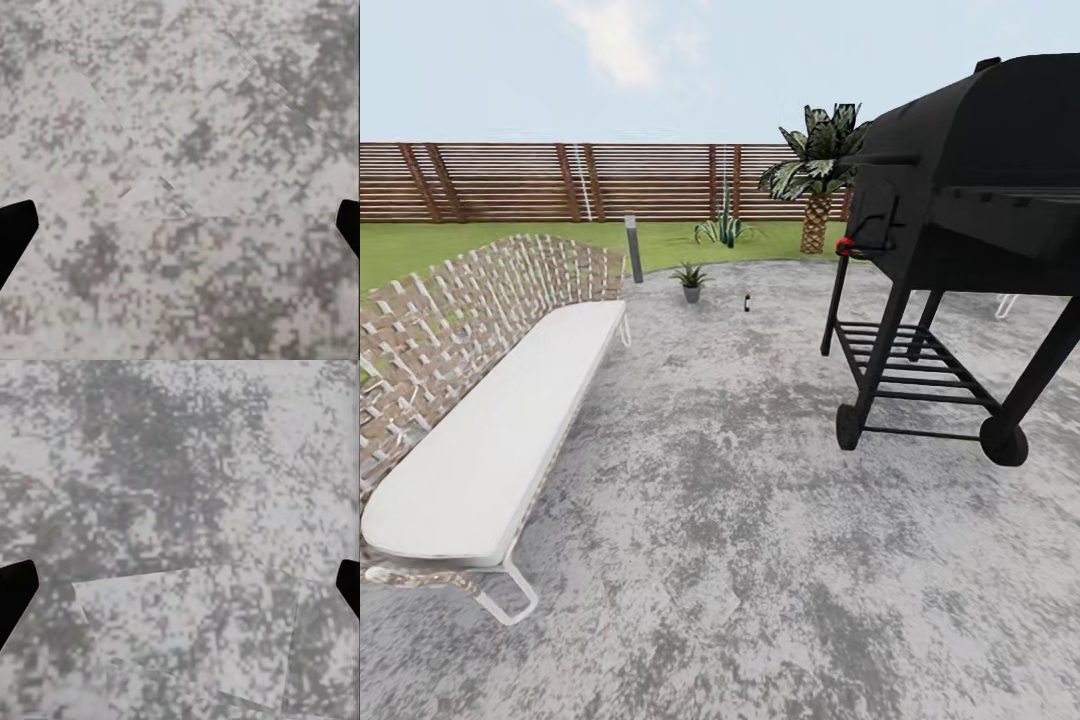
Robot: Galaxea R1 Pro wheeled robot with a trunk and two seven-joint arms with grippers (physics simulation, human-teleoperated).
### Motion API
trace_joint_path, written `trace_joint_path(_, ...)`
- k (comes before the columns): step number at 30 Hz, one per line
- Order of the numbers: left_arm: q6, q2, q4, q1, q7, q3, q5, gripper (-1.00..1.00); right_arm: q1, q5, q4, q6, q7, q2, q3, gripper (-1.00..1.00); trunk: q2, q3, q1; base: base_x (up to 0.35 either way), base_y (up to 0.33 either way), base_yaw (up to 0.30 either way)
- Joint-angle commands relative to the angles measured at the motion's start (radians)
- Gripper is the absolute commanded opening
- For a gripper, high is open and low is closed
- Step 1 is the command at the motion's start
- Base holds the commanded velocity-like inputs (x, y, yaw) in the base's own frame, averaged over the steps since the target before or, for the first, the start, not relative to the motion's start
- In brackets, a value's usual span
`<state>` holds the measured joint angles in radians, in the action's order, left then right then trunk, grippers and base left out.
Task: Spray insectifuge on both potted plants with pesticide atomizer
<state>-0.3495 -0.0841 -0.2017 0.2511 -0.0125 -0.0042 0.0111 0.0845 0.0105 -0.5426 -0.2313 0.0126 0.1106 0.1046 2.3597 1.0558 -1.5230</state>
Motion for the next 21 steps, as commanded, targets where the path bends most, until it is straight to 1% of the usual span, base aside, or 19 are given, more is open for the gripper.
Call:
trace_joint_path(1,-0.003,0.000,0.001,0.000,-0.001,0.000,0.001,1.00,0.001,0.001,0.001,-0.003,0.001,0.000,0.001,1.00,0.000,0.001,0.000,0.306,-0.175,0.000)
trace_joint_path(21,-0.003,0.000,0.001,0.000,-0.001,0.000,0.001,1.00,0.000,-0.003,0.001,-0.003,0.001,0.000,0.001,1.00,0.000,0.001,0.000,0.317,-0.136,0.000)
